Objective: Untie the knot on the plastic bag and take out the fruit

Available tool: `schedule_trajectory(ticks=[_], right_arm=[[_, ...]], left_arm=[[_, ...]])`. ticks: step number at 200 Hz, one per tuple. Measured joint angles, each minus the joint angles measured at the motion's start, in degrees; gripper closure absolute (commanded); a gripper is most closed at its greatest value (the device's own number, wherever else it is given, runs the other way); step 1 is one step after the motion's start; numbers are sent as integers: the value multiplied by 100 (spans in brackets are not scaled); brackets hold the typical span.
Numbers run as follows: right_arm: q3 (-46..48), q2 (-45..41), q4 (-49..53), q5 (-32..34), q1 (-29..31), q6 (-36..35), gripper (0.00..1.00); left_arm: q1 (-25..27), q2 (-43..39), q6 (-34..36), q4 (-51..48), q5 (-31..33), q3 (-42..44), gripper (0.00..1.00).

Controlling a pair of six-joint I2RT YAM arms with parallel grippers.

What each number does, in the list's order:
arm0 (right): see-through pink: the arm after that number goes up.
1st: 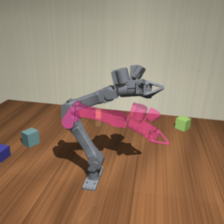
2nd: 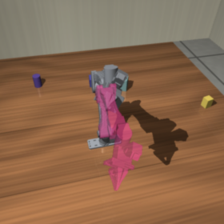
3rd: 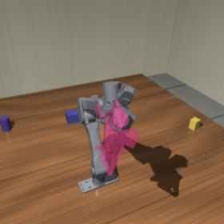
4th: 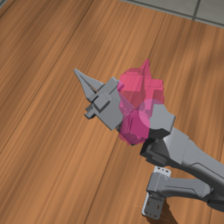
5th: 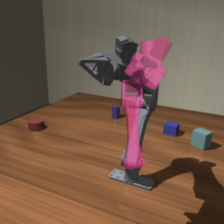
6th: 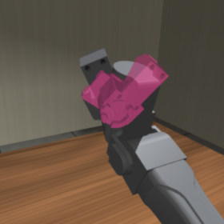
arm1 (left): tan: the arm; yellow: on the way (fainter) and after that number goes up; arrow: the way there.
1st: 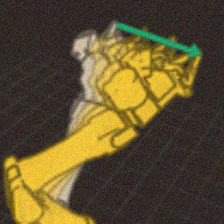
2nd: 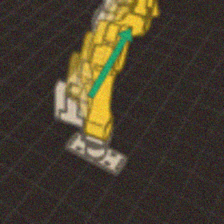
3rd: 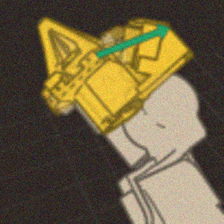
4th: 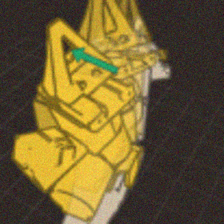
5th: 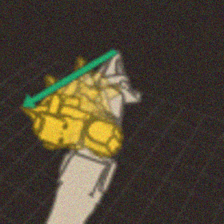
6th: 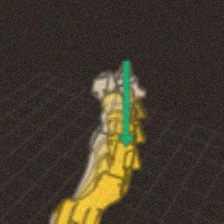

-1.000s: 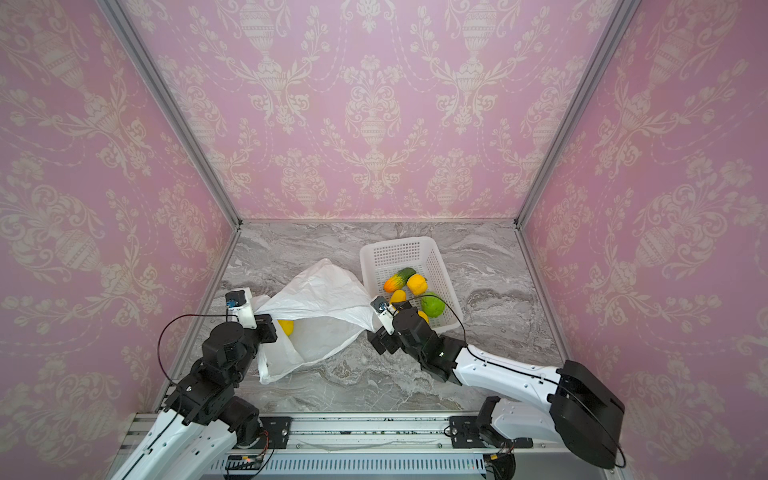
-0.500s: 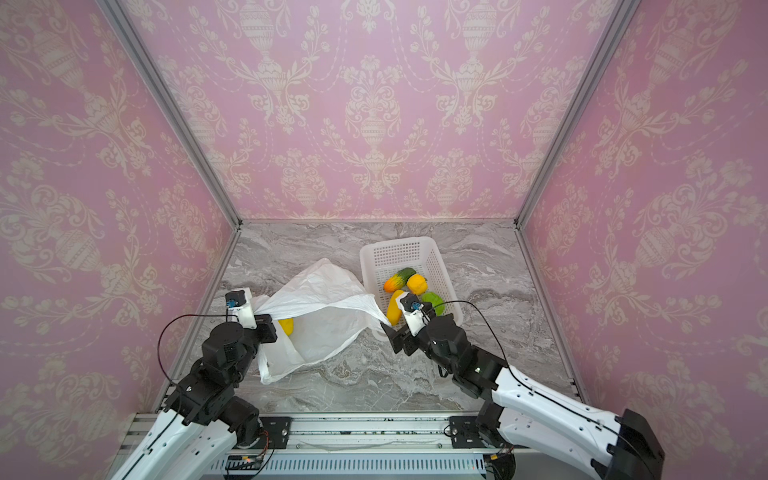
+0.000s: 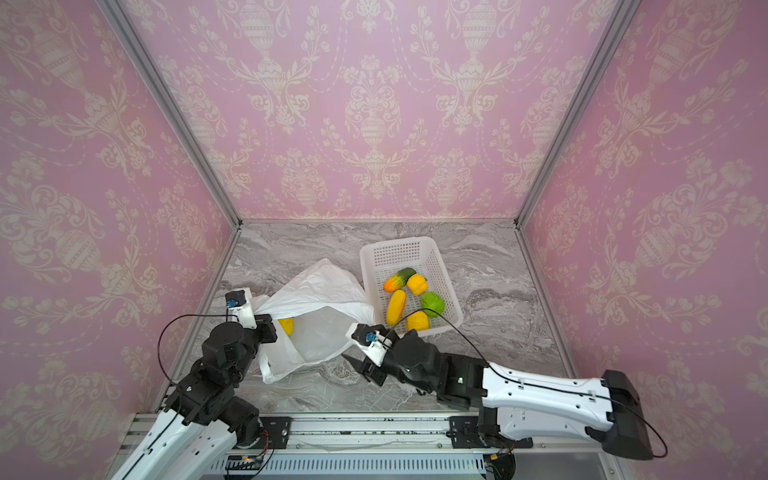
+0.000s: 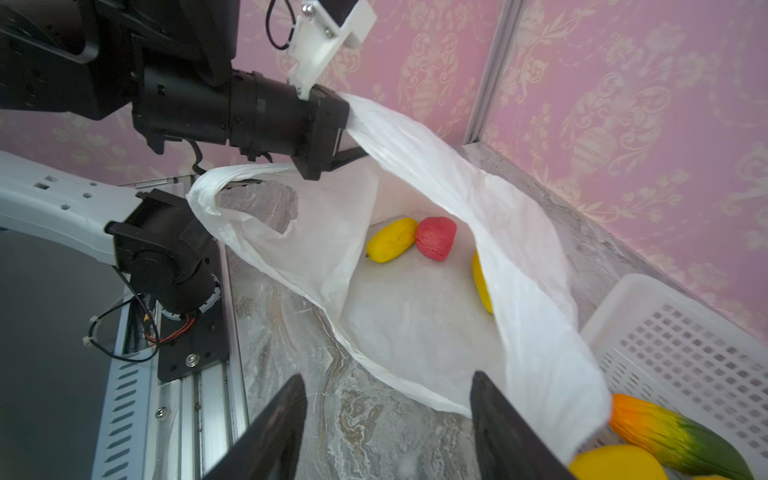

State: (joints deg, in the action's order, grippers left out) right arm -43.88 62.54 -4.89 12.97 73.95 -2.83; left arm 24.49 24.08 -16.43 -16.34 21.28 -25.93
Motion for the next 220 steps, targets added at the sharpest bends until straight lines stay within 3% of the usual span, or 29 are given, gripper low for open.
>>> schedule_trajectory(ticks=[50, 105, 185, 220], right_arm=[[-734, 2756, -636, -601, -160, -94, 56], [-1416, 4352, -968, -1067, -1134, 293, 61], [-2830, 5383, -769, -675, -1473, 769, 56], [-3220, 5510, -785, -192, -1683, 911, 42]], left_arm=[[0, -2, 0, 0, 0, 0, 100], [0, -4, 0, -2, 0, 0, 100], [0, -4, 0, -2, 0, 0, 100], [0, -2, 0, -2, 0, 0, 100]])
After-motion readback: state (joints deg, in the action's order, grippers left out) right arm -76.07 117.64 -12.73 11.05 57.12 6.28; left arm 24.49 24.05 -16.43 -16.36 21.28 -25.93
